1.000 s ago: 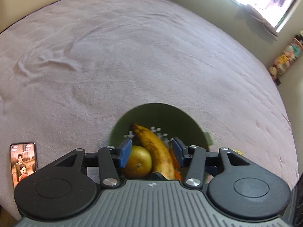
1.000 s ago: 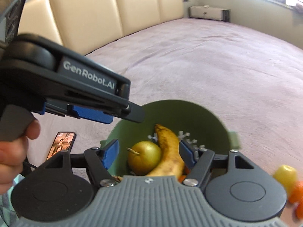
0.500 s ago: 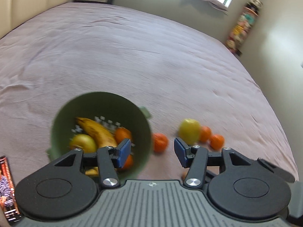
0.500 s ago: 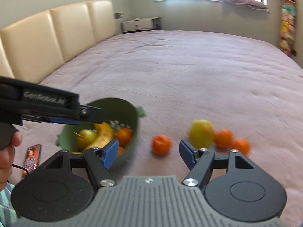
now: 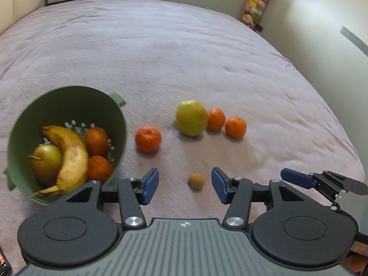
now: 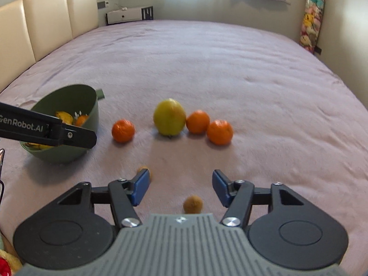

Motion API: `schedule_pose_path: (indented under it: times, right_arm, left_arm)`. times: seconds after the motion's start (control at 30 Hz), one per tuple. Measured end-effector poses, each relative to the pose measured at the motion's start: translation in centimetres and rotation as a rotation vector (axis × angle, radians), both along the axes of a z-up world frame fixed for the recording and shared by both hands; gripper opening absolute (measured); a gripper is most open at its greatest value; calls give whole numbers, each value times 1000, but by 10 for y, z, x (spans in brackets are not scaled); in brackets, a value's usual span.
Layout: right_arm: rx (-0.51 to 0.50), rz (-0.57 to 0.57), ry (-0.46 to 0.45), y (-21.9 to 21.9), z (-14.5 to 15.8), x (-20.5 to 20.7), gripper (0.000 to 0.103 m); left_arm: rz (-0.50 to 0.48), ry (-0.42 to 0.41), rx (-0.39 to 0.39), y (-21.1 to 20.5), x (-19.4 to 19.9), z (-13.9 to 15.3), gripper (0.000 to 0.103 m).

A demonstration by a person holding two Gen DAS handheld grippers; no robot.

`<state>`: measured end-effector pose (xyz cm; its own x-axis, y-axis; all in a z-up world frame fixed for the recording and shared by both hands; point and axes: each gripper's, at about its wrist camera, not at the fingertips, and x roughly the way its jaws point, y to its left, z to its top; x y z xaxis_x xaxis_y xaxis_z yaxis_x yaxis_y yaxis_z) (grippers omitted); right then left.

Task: Organize fruits
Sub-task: 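Grasp a small brown fruit with the left tool while the right tool grasps the other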

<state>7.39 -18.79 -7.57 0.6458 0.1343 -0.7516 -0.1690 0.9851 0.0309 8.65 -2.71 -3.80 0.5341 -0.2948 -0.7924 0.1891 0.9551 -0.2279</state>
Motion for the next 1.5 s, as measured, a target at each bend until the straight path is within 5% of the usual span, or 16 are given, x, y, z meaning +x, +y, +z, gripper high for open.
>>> schedule_pose_path:
  times: [0.23, 0.37, 0.6, 1.23, 1.5]
  right_arm:
    - [25, -72, 106, -16, -28, 6, 51]
    - [84, -103, 170, -21, -40, 13, 49]
    - [109, -114, 223, -19, -56, 24, 41]
    - [136, -142, 251, -22, -66, 39, 22]
    - [141, -140, 255, -22, -66, 40, 22]
  left_arm:
    - [-88, 43, 40, -22, 3, -39, 55]
    - [-123, 66, 128, -32, 11, -55, 50]
    - [-114, 131, 24, -30, 31, -68, 41]
    - [-117, 143, 29, -43, 48, -92, 41]
    - [-106, 133, 41, -47, 50, -95, 29]
